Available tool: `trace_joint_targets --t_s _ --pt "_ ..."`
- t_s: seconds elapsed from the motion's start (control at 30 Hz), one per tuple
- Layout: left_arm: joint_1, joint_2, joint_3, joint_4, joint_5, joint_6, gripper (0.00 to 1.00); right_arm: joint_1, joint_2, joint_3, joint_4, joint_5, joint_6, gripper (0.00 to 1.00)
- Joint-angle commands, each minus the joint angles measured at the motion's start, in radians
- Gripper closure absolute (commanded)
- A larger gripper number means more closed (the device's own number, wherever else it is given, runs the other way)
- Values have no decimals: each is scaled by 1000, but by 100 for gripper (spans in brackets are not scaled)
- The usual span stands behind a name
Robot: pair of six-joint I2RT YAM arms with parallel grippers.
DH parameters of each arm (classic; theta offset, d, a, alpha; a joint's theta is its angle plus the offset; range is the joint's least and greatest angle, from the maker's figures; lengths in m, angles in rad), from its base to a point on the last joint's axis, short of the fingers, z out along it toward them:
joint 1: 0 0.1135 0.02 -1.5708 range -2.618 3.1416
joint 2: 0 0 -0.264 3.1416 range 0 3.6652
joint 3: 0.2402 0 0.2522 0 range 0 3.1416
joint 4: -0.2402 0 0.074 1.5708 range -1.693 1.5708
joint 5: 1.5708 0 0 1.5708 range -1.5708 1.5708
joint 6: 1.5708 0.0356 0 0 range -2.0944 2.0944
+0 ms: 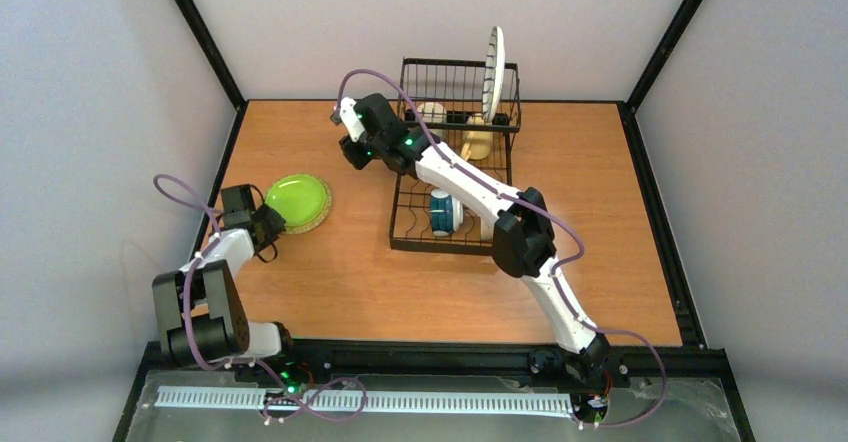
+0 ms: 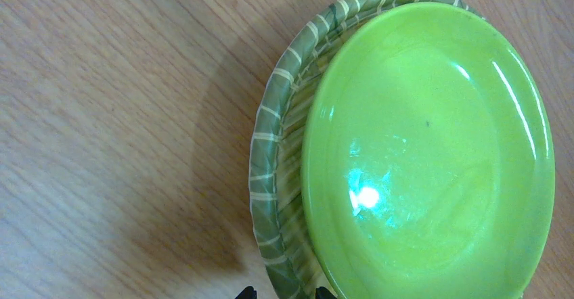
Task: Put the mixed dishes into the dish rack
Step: Move the plate to the center of the board.
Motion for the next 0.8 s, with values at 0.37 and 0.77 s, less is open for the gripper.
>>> trace_joint_targets --t_s 0.37,0.77 --pt "-5 -91 59 -117 -14 -10 48 7 36 33 -38 -103 18 21" --pt "-5 -102 70 -114 -36 -73 46 24 70 35 -21 -126 19 21"
